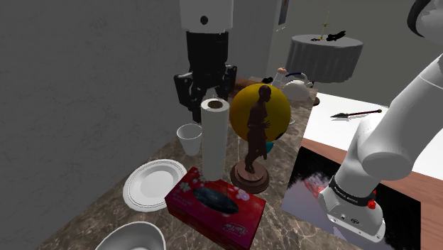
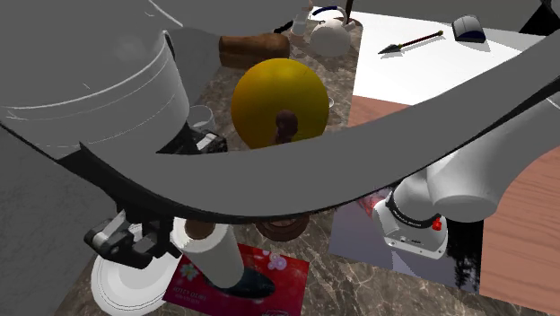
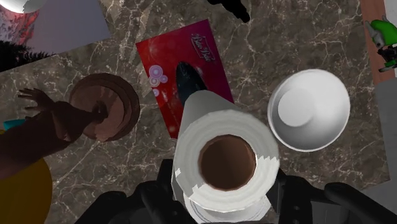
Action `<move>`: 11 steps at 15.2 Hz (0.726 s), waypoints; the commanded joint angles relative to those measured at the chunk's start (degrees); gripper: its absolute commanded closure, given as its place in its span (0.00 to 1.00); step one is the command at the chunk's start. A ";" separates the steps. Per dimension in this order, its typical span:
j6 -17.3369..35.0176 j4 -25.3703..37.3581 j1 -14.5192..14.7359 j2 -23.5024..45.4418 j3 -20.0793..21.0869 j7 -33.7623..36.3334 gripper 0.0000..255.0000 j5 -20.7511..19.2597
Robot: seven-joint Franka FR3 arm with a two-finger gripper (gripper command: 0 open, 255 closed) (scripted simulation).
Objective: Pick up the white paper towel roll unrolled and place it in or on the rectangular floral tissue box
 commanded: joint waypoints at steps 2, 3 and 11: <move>2.35 -2.89 0.06 -0.61 -0.06 -0.49 1.00 0.31; 3.11 -3.81 0.09 -0.76 -0.05 -0.60 1.00 0.40; 9.23 -10.60 0.37 -1.49 0.25 -1.33 1.00 0.98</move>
